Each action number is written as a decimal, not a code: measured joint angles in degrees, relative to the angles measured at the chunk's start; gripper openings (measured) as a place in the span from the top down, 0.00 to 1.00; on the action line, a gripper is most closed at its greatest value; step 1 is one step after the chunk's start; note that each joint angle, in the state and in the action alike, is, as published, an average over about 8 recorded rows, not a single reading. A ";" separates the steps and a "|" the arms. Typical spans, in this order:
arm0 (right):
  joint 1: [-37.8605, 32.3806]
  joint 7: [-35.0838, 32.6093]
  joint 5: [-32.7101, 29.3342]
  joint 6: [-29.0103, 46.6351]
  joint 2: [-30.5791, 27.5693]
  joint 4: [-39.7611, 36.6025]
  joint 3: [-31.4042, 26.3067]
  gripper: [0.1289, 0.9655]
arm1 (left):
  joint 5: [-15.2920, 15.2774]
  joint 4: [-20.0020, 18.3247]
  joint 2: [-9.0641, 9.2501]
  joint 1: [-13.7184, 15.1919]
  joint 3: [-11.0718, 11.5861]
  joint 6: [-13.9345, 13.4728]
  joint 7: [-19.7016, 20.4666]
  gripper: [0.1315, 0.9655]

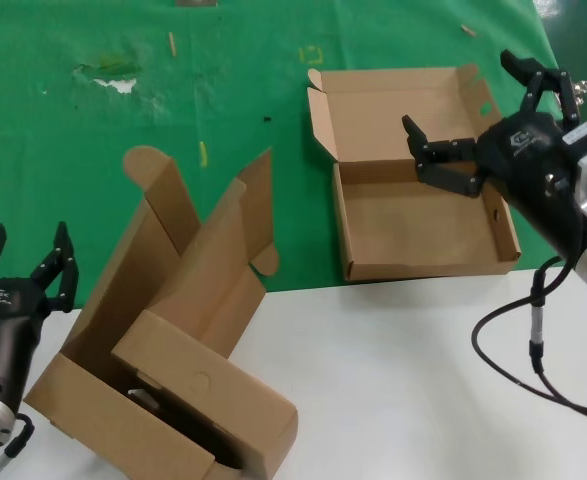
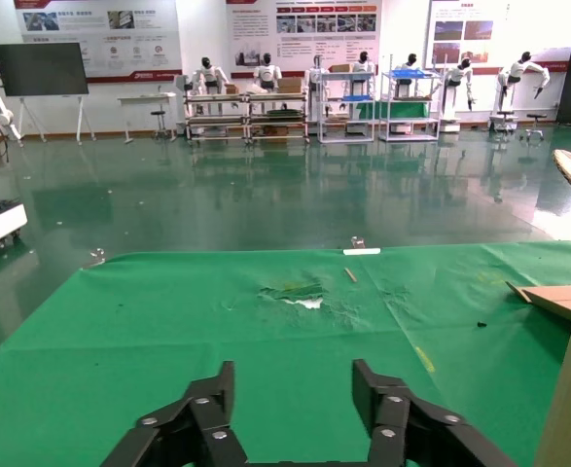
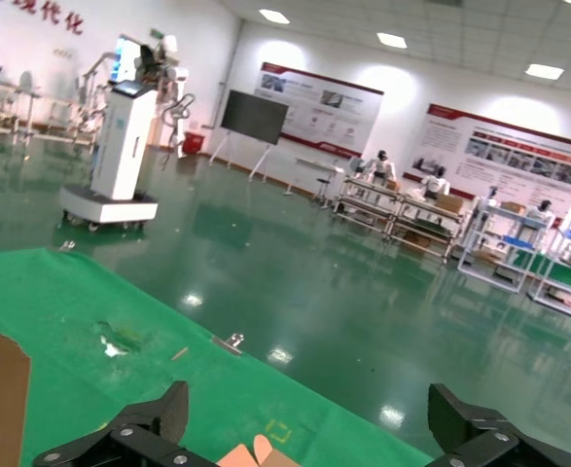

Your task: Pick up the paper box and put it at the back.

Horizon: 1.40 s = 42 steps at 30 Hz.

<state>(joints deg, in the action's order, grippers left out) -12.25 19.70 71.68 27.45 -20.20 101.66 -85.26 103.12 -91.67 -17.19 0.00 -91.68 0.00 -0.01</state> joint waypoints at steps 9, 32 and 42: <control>3.24 -5.16 8.24 -7.20 0.79 -2.62 -1.69 0.10 | 0.00 0.00 0.00 0.00 0.00 0.00 0.01 0.72; 10.98 -17.67 28.19 -24.62 2.70 -8.95 -5.75 0.29 | 0.01 0.00 0.00 0.00 0.00 0.00 0.02 0.08; 11.35 -18.26 29.14 -25.44 2.79 -9.25 -5.94 0.14 | 0.00 0.00 0.00 0.00 0.00 0.00 0.02 0.01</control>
<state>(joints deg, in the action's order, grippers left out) -0.90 1.44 100.83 2.01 -17.41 92.41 -91.20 103.13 -91.67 -17.19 0.00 -91.67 0.00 0.00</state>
